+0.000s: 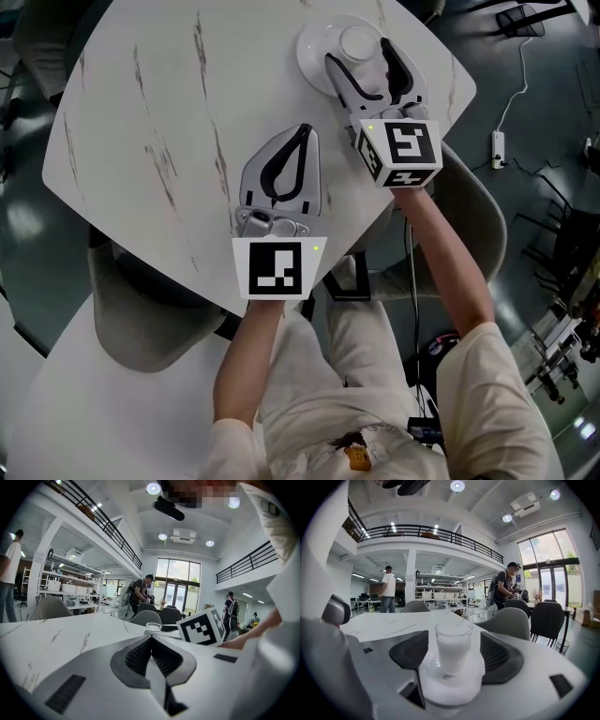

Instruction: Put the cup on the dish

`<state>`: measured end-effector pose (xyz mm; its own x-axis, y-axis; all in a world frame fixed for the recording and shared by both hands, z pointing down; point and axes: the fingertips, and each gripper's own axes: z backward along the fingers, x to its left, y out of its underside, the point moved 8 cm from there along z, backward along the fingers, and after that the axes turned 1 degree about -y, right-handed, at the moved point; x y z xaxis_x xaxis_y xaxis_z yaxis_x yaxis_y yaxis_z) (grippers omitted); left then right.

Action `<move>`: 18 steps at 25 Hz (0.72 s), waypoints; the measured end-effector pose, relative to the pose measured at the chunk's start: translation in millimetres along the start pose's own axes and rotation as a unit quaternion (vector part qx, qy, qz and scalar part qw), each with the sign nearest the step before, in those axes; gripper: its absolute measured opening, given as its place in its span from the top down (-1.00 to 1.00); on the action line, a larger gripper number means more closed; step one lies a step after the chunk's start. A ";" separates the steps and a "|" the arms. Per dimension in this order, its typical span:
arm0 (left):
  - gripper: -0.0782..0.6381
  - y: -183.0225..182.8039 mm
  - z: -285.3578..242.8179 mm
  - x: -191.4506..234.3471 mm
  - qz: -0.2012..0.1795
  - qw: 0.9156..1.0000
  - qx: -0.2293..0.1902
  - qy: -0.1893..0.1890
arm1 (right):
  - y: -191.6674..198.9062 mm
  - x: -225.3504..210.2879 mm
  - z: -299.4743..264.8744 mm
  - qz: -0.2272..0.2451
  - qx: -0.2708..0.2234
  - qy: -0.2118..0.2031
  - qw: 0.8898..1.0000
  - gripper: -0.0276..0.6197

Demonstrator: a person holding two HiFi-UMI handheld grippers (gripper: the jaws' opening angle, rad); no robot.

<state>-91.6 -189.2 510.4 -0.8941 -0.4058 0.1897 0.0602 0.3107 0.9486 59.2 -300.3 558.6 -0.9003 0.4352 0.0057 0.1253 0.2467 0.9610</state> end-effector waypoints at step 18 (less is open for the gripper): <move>0.77 -46.4 35.8 -21.7 -0.019 1.000 -0.005 0.007 | -38.0 26.6 66.8 -0.011 -0.016 -0.023 1.000 -0.11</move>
<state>-90.9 -164.1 453.2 -0.8894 -0.4296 0.1560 0.0302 0.2854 0.9579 58.3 -240.3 503.7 -0.8821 0.4701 -0.0286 0.0912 0.2301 0.9689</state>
